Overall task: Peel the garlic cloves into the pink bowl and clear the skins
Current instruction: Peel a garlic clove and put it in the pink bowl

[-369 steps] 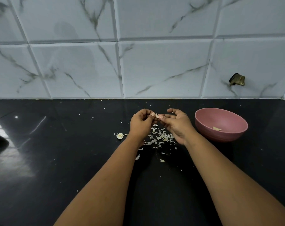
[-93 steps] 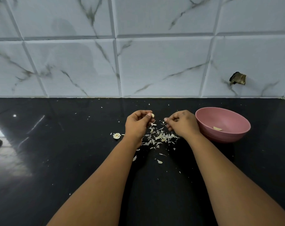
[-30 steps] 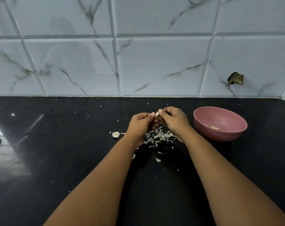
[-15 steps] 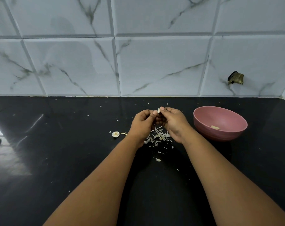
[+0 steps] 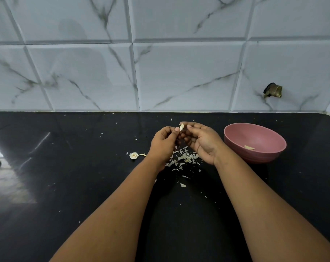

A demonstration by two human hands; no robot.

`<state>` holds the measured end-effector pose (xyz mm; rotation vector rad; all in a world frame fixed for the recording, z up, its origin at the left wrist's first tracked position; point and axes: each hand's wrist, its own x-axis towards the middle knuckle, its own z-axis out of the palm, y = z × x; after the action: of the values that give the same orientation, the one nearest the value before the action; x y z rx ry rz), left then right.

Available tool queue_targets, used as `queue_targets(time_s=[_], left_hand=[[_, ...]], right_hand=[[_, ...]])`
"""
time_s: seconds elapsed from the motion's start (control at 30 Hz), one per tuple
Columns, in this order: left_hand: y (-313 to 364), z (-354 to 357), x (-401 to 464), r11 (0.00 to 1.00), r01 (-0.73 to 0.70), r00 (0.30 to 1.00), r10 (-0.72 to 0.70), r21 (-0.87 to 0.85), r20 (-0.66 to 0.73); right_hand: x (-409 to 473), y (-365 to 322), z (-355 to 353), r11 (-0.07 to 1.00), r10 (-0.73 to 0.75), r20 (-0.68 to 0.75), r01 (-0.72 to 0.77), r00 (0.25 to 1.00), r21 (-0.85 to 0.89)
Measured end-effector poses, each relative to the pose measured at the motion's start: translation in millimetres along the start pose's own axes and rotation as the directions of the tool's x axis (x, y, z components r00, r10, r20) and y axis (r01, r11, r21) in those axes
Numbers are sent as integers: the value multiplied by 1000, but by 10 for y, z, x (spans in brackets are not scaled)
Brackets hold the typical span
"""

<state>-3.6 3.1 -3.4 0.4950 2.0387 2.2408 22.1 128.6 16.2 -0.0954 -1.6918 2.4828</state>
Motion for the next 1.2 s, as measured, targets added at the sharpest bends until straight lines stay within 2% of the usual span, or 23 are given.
queue_targets(time_s=[0.17,0.3,0.43,0.63,0.77,0.93,1.07,1.2], left_hand=[[-4,-5,6,1000,10,1000,-10,21,-11],[2,-7,-4,1000,7,1000,-7,25,0],[16,-4,-3,1000,19,1000,-19,4,0],[26,3,-1,994,79,997,-78,-70,26],[13,-14,-3,998,62,998,-62,17,-6],[-41,-9,34,980,1,992,25,201,-123],[-74,-34,63,964,-3,981,55,265,-189],[-119,-43,87,933,7,984,58,361,-168]], right_hand=[[-10,35,-1,998,-17,10,18,1000,-57],[-7,30,-10,998,22,-8,-23,1000,-52],[-18,0,-5,997,74,-22,-74,997,29],[-17,-61,-48,958,168,-43,-153,985,244],[-6,-47,-45,960,168,-40,-155,985,233],[-5,-34,-43,963,148,-46,-133,988,233],[0,-21,-54,985,95,-80,-82,992,155],[-3,-15,-51,993,57,-102,-47,993,104]])
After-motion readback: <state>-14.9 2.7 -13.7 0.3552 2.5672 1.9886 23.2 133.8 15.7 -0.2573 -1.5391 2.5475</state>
